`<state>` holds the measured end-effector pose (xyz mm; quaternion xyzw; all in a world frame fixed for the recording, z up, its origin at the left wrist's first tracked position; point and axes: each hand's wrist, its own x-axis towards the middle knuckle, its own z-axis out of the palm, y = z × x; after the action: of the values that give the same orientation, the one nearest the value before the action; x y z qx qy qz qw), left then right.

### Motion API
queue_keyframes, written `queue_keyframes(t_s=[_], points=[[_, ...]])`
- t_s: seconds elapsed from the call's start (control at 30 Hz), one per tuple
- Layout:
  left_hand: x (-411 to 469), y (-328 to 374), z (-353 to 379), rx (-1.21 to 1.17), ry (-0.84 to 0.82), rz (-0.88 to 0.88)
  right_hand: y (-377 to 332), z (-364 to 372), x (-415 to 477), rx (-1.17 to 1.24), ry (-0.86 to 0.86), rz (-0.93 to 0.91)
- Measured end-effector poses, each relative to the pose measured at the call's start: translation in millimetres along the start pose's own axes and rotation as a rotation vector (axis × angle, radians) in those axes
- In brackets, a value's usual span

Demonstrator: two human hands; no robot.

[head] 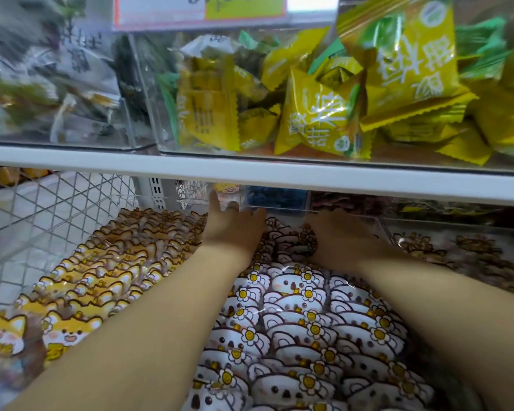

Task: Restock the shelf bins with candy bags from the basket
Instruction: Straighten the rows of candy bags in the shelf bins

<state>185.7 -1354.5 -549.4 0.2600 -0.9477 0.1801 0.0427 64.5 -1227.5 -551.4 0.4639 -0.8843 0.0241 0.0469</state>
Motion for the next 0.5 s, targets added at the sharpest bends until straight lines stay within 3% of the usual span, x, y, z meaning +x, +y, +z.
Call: queue_keyframes(t_s=[0.07, 0.17, 0.27, 0.33, 0.5], points=[[-1.8, -6.0, -1.1, -0.057, -0.016, -0.008, 0.4, -8.1, -6.9, 0.124, -0.065, 0.012], [-7.8, -13.5, -3.0, -0.203, 0.019, 0.015, -3.9, -14.3, -30.2, 0.12, -0.197, -0.003], [-27.0, -1.3, -0.8, -0.274, -0.169, 0.071, -10.2, -2.1, -47.7, 0.011, -0.41, 0.003], [-30.0, 7.3, 7.9, -0.161, -0.274, 0.069, -8.4, 3.2, -40.1, -0.032, -0.443, 0.014], [-11.7, 4.9, 10.3, -0.128, -0.283, 0.076, -2.7, 3.6, -27.9, 0.005, -0.405, 0.023]])
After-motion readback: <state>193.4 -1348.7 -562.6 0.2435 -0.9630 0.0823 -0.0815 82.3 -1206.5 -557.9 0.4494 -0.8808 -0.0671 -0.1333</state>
